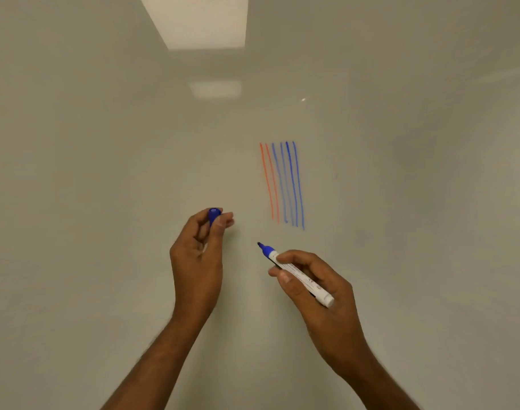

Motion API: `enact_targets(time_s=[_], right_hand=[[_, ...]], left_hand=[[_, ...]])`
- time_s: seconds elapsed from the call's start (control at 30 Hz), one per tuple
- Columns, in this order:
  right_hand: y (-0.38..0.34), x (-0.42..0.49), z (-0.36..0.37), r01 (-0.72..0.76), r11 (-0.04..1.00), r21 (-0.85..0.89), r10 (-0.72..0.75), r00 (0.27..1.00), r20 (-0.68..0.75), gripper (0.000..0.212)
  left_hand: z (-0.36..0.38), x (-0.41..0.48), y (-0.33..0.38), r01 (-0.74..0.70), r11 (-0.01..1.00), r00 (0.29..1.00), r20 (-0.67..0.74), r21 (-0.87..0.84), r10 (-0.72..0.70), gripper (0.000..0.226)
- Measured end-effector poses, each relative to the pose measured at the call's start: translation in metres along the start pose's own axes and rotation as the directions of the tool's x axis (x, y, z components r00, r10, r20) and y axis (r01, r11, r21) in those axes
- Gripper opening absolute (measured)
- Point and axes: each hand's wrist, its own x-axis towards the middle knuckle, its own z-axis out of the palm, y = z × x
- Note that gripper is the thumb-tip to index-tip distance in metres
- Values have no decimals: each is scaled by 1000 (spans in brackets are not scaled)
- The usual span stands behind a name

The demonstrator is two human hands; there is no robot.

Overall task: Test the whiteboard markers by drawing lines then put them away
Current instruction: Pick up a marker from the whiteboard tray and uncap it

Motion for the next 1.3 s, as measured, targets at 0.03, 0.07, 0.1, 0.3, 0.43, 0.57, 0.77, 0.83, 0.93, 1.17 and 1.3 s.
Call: enact_targets(time_s=[0.03,0.07,0.1,0.3,0.43,0.57,0.77,0.83,0.93,1.17,1.3], right_hand=[[0,-4,5,-19,1000,23,19,1000,19,18],[-1,-7,11,-38,999,38,36,999,40,24],[0,-10,17,-52,998,43,49,997,62,29],[6,-23,49,-96,995,42,88,984,157,37],[9,-30,64,-100,991,83,84,979,185,29],[12,-35,78,-101,986,130,81,984,157,29],[20,-48,103,-134,977,165,115,986,119,26],[23,-53,112,-149,973,176,125,983,136,26],[30,-61,128,-177,969,174,146,973,177,26],[58,-103,182,-348,928,135,301,911,280,24],[79,-137,211,-490,871,35,450,825,341,10]], left_hand=[[-4,-5,5,80,994,997,2,-77,-80,21],[-10,-9,8,155,975,988,16,-161,-154,22],[-15,-13,11,223,943,975,41,-245,-220,23],[-42,-34,15,461,698,881,189,-548,-434,26],[-56,-47,14,513,655,851,229,-555,-473,29],[-67,-58,8,558,648,825,263,-517,-500,29],[-89,-72,-4,552,594,811,211,-585,-545,24],[-99,-77,-8,547,597,811,194,-587,-552,23],[-120,-86,-15,542,602,805,157,-586,-572,23],[-188,-123,-48,574,557,724,56,-600,-687,24],[-234,-156,-69,604,519,638,-24,-605,-770,28]])
